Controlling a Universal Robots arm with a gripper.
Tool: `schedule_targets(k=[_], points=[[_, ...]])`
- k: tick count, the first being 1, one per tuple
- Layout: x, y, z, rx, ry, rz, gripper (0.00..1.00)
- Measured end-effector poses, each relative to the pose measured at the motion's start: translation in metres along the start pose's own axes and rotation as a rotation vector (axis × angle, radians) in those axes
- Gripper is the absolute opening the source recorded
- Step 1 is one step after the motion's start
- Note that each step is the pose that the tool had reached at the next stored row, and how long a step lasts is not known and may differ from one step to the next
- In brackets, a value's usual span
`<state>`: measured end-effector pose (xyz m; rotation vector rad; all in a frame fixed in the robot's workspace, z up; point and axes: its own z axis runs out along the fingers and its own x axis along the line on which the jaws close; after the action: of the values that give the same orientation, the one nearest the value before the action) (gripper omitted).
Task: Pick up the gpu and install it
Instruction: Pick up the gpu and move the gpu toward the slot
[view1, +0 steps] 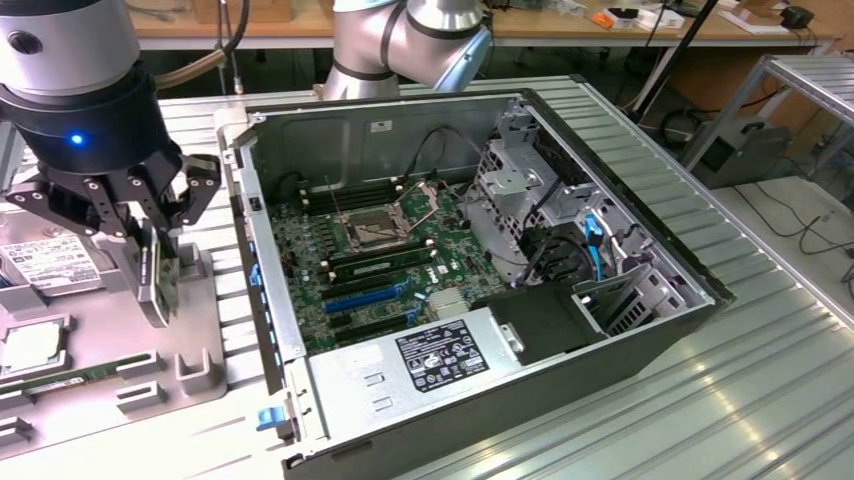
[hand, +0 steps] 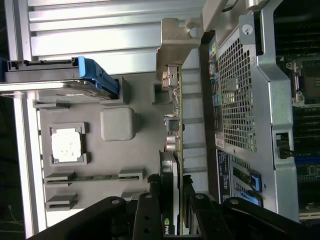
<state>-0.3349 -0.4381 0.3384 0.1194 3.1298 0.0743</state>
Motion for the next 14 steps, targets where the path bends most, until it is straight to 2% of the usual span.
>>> schedule_targets(k=[14], points=[[0.0000,0.0004,-0.0073,0.0001,0.0004,0.000,0.27]])
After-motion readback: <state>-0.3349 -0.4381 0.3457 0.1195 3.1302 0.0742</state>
